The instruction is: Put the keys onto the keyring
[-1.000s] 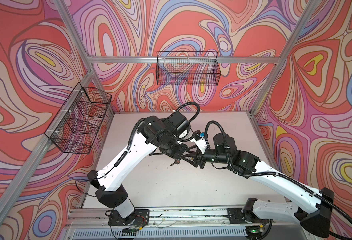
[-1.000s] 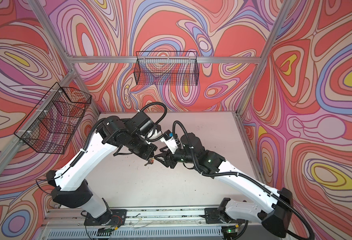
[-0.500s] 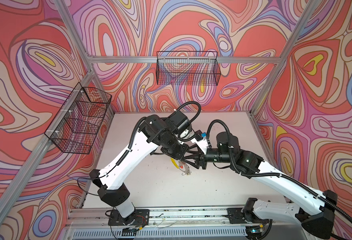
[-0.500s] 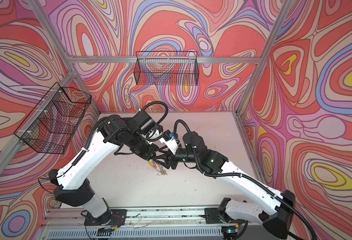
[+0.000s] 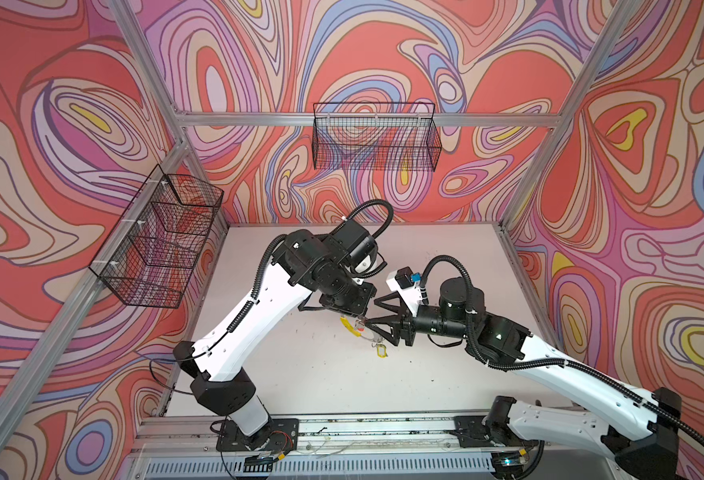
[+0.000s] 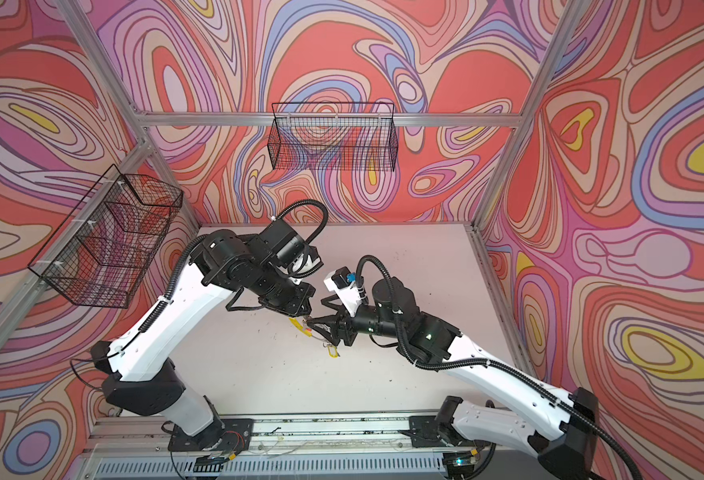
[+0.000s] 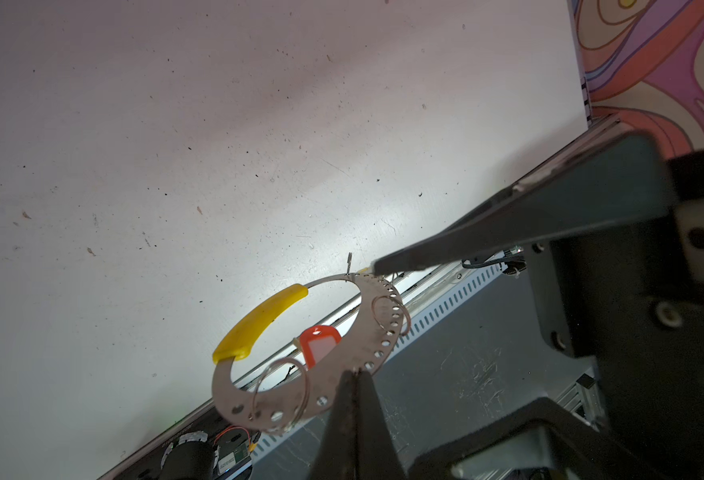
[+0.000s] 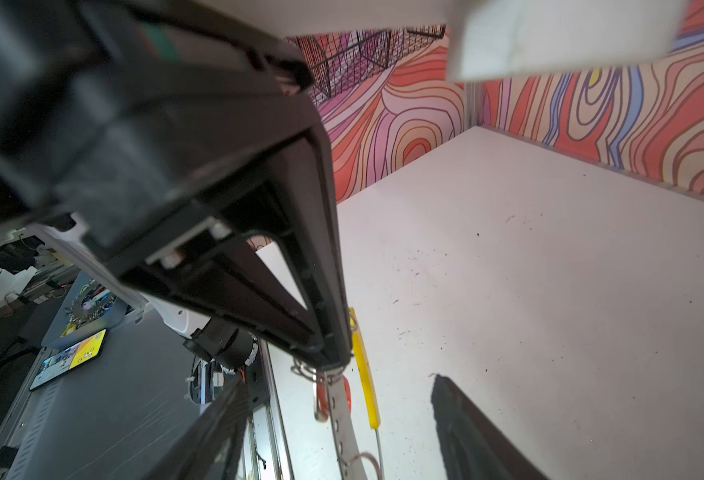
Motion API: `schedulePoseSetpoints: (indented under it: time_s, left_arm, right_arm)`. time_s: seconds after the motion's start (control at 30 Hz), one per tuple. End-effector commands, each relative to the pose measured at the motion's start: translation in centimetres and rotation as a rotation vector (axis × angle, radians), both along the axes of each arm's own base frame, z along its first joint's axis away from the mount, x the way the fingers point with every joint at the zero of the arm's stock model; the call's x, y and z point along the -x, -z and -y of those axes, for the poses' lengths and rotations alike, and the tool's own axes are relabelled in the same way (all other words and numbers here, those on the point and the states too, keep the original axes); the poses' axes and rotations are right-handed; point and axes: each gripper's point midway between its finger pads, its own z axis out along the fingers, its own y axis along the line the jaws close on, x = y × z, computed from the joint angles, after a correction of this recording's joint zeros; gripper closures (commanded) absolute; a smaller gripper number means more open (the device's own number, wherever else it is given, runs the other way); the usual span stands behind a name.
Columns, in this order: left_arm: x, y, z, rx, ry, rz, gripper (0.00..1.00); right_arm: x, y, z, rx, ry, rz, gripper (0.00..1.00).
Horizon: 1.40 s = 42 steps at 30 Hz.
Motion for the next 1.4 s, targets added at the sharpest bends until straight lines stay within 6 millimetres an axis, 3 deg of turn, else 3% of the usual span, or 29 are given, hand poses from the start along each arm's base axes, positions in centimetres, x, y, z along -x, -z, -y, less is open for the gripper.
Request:
schedulePoseSetpoints:
  time_s: [0.0,0.23,0.43,0.63,0.8,1.0,1.37]
  left_arm:
    - [-0.1,-1.0,-0.1,0.045,-0.054,0.016,1.0]
    - [-0.1,-1.3,0.0,0.073,-0.075,0.012,1.0]
    - [0.2,-1.1,-0.4,0.072,-0.083,0.009,1.0]
    - [0.3,-1.6,-0.6,0.082,-0.088,0.019,1.0]
    - [0.6,-1.9,-0.6,0.097,-0.087,0.021,1.0]
    - [0.8,-1.9,-1.1,0.082,-0.087,0.022,1.0]
    - [1.2,-1.6,-1.5,0.054,-0.066,0.008,1.0]
  right_arm:
    - [-0.7,-1.1,-0.7,-0.04,0.048,0.029,0.26]
    - [-0.9,0.1,-2.3,0.009,0.061,0.035,0.25]
    - [-2.9,-0.2,-0.6,-0.011,0.219,0.037,0.33]
    - [-3.5,1.7,0.4,0.06,0.283,0.001,0.47]
    - [-4.1,2.7,2.0,0.118,0.359,0.005,0.53]
    - [-3.8,2.4,2.9,0.141,0.367,0.021,0.64]
    - [-3.2,2.2,3.1,0.19,0.333,0.039,0.69]
